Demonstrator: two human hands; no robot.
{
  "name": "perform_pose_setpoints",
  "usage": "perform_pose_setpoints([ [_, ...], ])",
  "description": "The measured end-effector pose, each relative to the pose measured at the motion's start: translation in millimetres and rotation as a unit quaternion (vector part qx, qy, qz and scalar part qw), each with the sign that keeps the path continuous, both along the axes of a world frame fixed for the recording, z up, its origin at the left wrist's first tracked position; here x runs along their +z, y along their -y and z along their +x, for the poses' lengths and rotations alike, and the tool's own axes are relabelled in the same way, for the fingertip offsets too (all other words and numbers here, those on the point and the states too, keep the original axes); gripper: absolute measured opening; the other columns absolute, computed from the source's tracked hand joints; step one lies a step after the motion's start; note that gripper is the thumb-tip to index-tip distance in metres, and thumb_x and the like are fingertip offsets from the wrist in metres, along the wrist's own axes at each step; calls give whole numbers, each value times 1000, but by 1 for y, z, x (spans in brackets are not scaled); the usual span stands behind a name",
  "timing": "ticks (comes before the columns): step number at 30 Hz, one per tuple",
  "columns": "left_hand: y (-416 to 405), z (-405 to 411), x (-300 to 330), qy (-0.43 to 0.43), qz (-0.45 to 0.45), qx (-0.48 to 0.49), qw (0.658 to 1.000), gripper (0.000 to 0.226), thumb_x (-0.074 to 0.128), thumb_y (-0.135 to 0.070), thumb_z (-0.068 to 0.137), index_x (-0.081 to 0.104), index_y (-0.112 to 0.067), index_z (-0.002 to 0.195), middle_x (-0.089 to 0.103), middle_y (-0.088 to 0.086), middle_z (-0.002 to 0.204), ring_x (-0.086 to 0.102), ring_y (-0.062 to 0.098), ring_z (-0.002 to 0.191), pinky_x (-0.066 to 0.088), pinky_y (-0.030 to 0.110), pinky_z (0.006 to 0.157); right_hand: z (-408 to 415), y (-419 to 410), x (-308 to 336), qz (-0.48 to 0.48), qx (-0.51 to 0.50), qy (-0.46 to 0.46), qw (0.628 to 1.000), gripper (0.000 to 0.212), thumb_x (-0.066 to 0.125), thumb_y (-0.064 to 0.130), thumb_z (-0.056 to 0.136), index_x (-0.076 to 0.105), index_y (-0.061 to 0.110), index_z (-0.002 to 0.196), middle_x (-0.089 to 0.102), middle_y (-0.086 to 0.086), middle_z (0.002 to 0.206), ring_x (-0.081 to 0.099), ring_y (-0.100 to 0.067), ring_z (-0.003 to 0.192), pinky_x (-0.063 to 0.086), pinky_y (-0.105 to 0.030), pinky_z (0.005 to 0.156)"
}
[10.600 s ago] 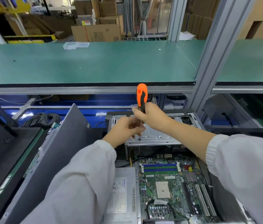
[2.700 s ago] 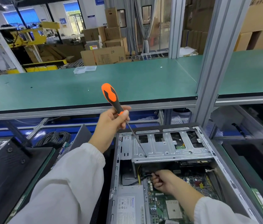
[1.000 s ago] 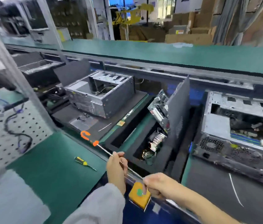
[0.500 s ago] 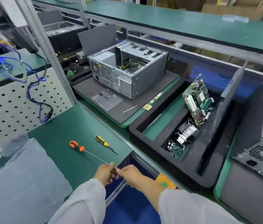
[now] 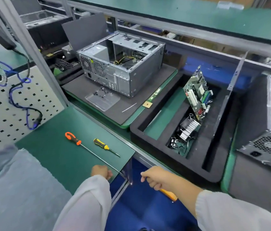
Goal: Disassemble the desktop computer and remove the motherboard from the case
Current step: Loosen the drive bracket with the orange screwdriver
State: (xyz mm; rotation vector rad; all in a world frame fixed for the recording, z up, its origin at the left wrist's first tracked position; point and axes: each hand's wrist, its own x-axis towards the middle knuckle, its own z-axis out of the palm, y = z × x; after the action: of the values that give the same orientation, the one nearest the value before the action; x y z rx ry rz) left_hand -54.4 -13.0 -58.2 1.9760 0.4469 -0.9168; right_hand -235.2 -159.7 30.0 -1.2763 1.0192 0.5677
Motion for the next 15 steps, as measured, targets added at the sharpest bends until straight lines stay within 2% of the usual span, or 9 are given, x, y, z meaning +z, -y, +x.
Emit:
perform_pose_setpoints([
  [2, 3, -5, 9, 23, 9, 39, 999, 30, 49, -2, 89, 47, 5, 61, 55, 13, 43, 51, 33, 59, 38, 33, 63, -3, -2, 7, 70, -58, 19, 996, 30, 45, 27, 99, 50, 13, 72, 27, 4, 54, 19, -6, 41, 12, -16, 37],
  [4, 14, -15, 24, 35, -10, 62, 997, 22, 47, -10, 91, 47, 3, 74, 53, 19, 71, 45, 33, 72, 35, 35, 69, -11, -1, 15, 175, -146, 48, 973, 33, 46, 28, 99, 45, 14, 68, 32, 3, 56, 23, -6, 41, 15, -14, 36],
  [5, 22, -24, 35, 37, -47, 74, 995, 18, 45, -10, 92, 48, 0, 77, 49, 17, 75, 43, 31, 71, 35, 33, 67, -16, 1, 22, 228, -190, 71, 952, 33, 49, 28, 97, 44, 14, 67, 35, 2, 57, 27, -6, 42, 19, -14, 35],
  [7, 43, -45, 65, 14, -156, 137, 978, 20, 42, -5, 91, 45, -6, 71, 42, 10, 68, 39, 27, 59, 34, 25, 52, -27, 7, 41, 303, -257, 137, 907, 30, 53, 27, 93, 50, 10, 69, 45, -3, 60, 40, -9, 45, 33, -15, 37],
  [9, 66, -73, 93, -30, -265, 174, 948, 23, 43, -4, 91, 47, -10, 70, 42, 5, 66, 40, 18, 54, 37, 20, 41, -38, 15, 63, 325, -320, 208, 865, 30, 53, 23, 92, 64, -2, 82, 62, -15, 73, 59, -17, 56, 51, -21, 47],
  [10, 77, -91, 108, -55, -316, 171, 932, 22, 43, -6, 94, 50, -9, 72, 47, 6, 67, 45, 17, 56, 42, 19, 43, -44, 19, 74, 326, -350, 246, 843, 33, 51, 20, 94, 67, -9, 94, 66, -20, 84, 65, -22, 64, 56, -24, 55],
  [12, 99, -128, 138, -121, -404, 139, 896, 27, 42, -17, 99, 57, -6, 80, 60, 8, 68, 59, 18, 58, 49, 24, 53, -55, 24, 94, 319, -387, 320, 804, 34, 48, 10, 93, 60, -12, 115, 67, -23, 100, 68, -24, 79, 59, -26, 65],
  [14, 120, -163, 166, -199, -472, 100, 853, 38, 39, -31, 101, 63, -7, 84, 69, 8, 69, 68, 19, 65, 52, 31, 60, -67, 26, 112, 317, -418, 371, 766, 36, 49, 2, 89, 56, -12, 121, 64, -24, 112, 66, -27, 94, 59, -28, 70],
  [15, 130, -177, 178, -237, -503, 89, 826, 43, 39, -37, 100, 66, -6, 87, 72, 10, 75, 69, 20, 74, 55, 32, 61, -74, 27, 120, 316, -433, 393, 747, 34, 46, -1, 90, 54, -12, 121, 62, -25, 117, 65, -30, 101, 59, -30, 74],
])
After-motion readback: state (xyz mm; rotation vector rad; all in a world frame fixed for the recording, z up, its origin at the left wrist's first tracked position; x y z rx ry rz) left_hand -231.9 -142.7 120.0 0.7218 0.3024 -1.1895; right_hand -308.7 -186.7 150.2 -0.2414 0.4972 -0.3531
